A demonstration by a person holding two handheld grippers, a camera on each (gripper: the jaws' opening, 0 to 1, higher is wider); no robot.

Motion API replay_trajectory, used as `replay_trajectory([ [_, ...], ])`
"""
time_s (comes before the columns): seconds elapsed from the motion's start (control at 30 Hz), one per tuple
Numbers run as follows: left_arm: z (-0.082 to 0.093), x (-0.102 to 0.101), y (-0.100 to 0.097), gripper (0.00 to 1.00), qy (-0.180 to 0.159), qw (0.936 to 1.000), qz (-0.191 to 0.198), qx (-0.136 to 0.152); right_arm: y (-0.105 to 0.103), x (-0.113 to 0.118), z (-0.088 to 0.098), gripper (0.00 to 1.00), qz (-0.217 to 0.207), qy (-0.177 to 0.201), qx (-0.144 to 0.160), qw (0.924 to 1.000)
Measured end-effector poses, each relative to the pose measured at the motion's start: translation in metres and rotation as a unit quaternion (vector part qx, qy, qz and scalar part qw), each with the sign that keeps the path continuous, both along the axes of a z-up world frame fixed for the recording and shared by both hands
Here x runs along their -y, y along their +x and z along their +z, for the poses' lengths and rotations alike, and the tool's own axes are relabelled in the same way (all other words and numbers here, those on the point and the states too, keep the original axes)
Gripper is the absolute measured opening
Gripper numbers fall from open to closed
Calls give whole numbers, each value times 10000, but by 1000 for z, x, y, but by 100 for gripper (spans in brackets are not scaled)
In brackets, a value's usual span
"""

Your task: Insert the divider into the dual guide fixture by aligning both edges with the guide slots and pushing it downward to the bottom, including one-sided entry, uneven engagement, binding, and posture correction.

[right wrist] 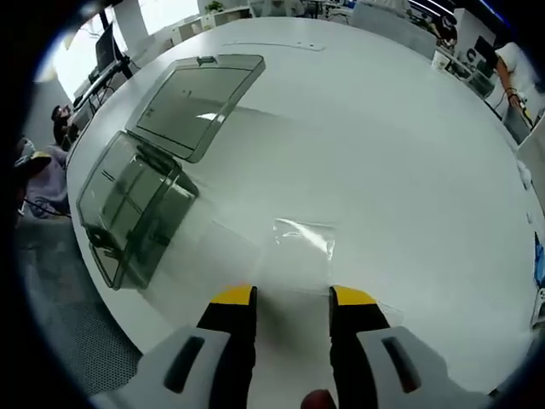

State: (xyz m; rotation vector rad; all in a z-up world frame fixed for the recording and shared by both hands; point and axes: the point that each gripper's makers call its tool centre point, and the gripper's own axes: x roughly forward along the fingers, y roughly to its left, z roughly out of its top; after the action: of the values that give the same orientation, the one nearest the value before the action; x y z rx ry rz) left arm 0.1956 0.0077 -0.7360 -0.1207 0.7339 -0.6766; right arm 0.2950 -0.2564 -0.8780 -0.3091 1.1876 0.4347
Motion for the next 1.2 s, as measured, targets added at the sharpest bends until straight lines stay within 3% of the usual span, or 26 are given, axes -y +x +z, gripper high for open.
replay_trajectory([
  [0.2, 0, 2, 1, 94, 7, 10000, -38, 2, 9, 2, -1, 27, 35, 75, -107, 9999],
  [0.4, 2, 4, 3, 94, -5, 10000, -52, 25, -2, -5, 5, 27, 257, 8, -332, 9991],
  [1.2, 2, 8, 7, 94, 4, 9999, -111, 25, -10, -7, 17, 27, 373, 76, -504, 9980],
])
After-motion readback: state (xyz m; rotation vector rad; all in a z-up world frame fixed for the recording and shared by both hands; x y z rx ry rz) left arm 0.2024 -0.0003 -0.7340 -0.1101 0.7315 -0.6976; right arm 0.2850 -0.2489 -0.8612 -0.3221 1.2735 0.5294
